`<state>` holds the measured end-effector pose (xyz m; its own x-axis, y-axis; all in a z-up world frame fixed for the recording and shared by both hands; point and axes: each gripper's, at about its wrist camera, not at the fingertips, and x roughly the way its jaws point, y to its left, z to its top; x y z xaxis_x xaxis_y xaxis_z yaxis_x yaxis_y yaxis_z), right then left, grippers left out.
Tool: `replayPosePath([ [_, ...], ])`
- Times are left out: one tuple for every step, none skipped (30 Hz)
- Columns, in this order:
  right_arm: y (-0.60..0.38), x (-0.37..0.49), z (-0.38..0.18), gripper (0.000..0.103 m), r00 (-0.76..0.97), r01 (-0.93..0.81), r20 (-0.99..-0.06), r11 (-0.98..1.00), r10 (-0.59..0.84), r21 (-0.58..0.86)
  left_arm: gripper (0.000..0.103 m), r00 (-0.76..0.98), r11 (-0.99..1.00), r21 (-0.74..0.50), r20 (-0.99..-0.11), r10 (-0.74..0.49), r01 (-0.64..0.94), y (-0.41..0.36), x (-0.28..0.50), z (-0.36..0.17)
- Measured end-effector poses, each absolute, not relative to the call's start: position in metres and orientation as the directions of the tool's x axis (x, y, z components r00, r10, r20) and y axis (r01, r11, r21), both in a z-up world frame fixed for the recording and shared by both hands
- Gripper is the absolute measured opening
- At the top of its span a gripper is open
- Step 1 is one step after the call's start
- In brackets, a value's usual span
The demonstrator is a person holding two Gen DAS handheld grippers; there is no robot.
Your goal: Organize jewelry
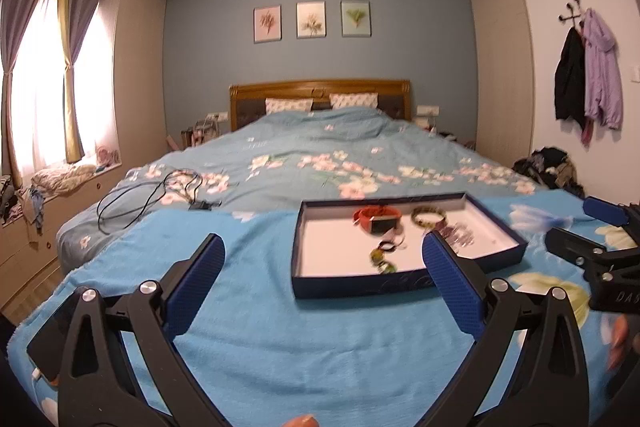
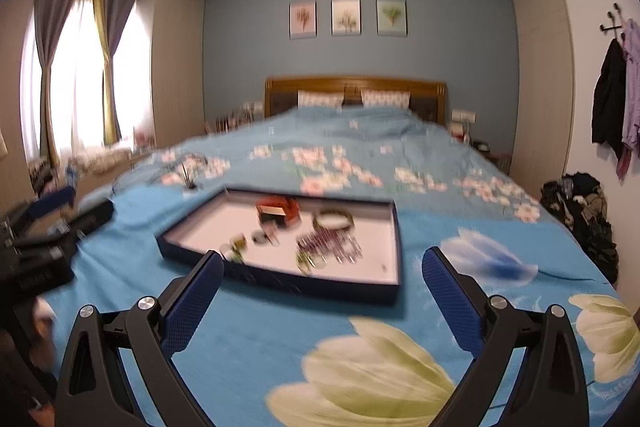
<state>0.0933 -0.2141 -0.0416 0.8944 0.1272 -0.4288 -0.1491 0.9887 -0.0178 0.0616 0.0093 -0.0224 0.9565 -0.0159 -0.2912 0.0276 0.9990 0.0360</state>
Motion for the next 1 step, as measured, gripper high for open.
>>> replayPosePath([
  [-0.2141,0.0933,-0.0416,0.096,0.894,-0.149,-0.429,0.989,0.127,-0.018,0.097,0.952,0.999,0.036,-0.305,-0.014,0.026,0.0116,0.0649,-0.0235],
])
